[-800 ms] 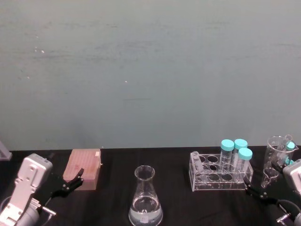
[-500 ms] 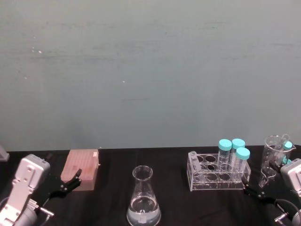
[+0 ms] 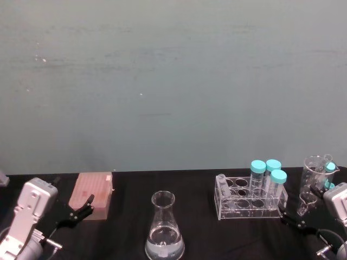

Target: Pour the liquid from the test tube into the beaker using one hand.

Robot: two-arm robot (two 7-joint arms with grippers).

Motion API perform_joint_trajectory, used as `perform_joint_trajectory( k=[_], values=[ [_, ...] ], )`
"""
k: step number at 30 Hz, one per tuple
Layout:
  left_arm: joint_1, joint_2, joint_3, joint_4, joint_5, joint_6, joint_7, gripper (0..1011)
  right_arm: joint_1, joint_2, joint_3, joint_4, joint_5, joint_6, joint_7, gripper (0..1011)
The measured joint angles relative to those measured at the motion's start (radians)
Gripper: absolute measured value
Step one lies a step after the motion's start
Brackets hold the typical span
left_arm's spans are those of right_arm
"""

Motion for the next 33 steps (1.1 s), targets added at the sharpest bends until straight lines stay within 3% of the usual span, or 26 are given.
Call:
perform_joint_trajectory(
  k=[22,33],
  values=[
    [0.0,0.0,0.0,0.0,0.0,0.0,0.0,1000,0.004,-0.004,0.0,0.002,-0.004,0.003,0.003,1000],
    [0.0,0.0,0.0,0.0,0.0,0.0,0.0,1000,0.071,-0.035,-0.01,0.016,0.005,0.032,0.131,1000]
  ],
)
